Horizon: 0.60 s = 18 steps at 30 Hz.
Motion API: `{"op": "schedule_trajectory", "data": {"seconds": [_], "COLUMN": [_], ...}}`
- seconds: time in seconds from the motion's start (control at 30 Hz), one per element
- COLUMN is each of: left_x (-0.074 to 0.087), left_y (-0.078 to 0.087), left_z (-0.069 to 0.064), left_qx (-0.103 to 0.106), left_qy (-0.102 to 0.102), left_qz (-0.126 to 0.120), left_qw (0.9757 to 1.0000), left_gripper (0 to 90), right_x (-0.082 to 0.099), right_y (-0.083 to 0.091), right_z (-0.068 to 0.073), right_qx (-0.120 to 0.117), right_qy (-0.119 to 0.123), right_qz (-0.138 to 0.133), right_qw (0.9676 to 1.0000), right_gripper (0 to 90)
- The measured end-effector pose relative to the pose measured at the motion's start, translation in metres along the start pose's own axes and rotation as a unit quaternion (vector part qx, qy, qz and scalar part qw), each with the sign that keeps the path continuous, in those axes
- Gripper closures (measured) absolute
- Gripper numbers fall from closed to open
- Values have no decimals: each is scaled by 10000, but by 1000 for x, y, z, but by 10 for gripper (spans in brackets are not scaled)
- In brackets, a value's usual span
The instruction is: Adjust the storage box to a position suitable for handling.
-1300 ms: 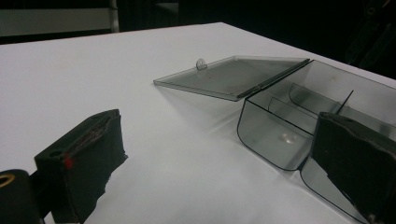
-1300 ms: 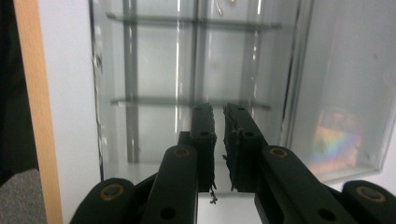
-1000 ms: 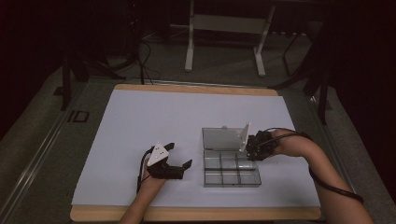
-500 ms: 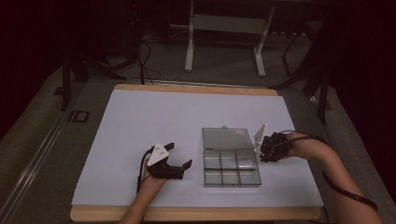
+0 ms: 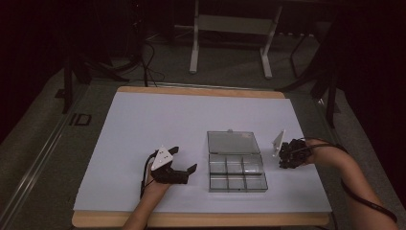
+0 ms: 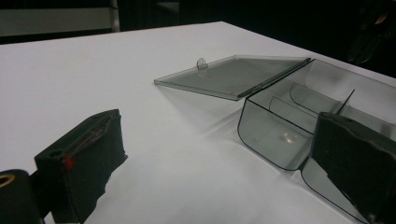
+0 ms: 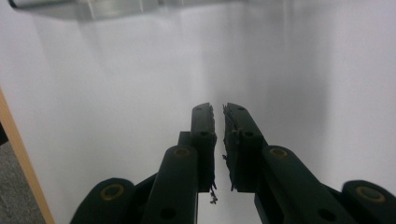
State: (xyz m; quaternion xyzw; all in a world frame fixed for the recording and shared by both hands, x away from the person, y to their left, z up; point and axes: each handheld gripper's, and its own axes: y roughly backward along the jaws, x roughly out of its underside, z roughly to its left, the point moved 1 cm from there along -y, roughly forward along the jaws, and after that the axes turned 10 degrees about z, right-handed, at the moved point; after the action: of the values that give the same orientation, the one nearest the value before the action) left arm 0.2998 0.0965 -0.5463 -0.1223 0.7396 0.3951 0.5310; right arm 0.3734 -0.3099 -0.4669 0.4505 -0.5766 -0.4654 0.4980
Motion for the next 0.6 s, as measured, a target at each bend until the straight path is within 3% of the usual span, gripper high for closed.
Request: {"op": "schedule_trajectory", "data": {"seconds": [0.37, 0.6], "left_x": [0, 0], "left_y": [0, 0], "left_z": [0, 0], "left_qx": [-4, -6], "left_qy": [-7, -11], "left_qz": [3, 6], "left_qw": [10000, 10000], "left_gripper": [34, 34], "right_x": [19, 20], "right_y": [-22, -34], "right_z": [-11, -12], "right_qx": [11, -37], "right_qy": [-189, -146], "right_qz": [121, 233], "right_qw": [9997, 9996], "right_gripper": [793, 796]}}
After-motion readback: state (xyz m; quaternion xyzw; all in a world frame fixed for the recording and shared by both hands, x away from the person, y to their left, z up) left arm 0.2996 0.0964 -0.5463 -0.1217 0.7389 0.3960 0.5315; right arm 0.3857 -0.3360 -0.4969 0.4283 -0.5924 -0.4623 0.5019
